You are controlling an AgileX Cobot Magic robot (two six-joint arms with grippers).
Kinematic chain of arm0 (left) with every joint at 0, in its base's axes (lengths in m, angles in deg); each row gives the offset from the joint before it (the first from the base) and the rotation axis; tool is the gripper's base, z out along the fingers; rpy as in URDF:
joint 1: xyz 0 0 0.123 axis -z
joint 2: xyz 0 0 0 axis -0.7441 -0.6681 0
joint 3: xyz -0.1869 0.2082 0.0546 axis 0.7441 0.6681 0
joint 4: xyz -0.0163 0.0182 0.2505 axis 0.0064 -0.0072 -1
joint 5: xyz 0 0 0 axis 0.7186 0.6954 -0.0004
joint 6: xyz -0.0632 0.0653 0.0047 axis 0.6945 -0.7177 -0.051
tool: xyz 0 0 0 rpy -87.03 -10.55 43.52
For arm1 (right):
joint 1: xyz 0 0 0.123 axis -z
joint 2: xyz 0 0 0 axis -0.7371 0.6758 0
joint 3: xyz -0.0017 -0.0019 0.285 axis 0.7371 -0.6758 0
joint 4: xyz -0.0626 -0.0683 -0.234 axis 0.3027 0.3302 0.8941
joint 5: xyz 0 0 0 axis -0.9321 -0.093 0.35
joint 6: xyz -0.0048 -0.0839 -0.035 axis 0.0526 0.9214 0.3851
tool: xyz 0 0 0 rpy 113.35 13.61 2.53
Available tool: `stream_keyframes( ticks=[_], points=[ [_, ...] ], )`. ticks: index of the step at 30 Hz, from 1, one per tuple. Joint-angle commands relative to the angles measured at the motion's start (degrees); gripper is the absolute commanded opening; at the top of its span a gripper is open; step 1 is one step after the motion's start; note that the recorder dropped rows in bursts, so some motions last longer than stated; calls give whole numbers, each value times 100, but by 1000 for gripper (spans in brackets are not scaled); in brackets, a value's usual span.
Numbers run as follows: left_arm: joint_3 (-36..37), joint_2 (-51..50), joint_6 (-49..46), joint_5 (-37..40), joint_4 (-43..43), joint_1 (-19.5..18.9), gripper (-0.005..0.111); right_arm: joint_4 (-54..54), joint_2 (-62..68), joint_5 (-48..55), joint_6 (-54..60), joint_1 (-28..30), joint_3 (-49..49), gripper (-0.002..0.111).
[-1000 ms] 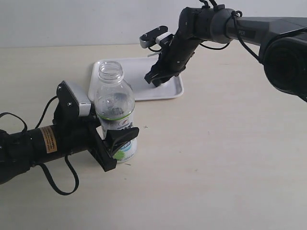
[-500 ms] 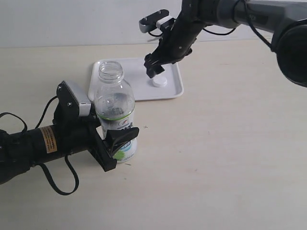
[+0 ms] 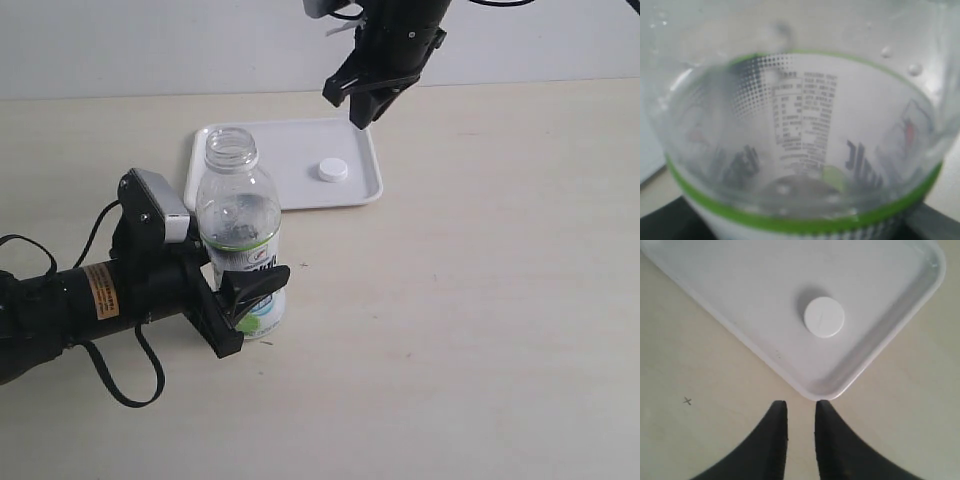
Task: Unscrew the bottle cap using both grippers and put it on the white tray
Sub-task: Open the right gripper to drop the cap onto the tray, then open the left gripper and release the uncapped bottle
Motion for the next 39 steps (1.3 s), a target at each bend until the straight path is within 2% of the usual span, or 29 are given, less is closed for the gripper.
stream_keyframes(
  ticks=[1,7,9,20,29,33,35,37,39],
  points=[
    [-1,32,43,-233,51,-3,12,-329,-96,38,64,9,41,20],
    [-1,32,43,-233,51,-3,60,-344,-96,38,104,9,41,29],
    [9,32,43,-233,51,-3,69,-344,-96,38,104,9,41,32],
    [330,302,9,-170,48,-3,87,-344,-96,38,220,9,41,44],
    [780,793,-145,500,243,-3,88,-344,-122,38,201,9,41,47],
    [1137,1019,-304,565,769,-3,83,-344,-208,38,59,9,41,42],
    [1300,1146,-416,565,960,-3,71,-344,-333,38,-59,9,41,35],
    [1480,1354,-471,565,1219,-3,51,-344,-549,38,-127,9,41,19],
    [1585,1518,-505,553,1413,-3,38,-357,-709,38,-248,9,-12,7]
  ],
)
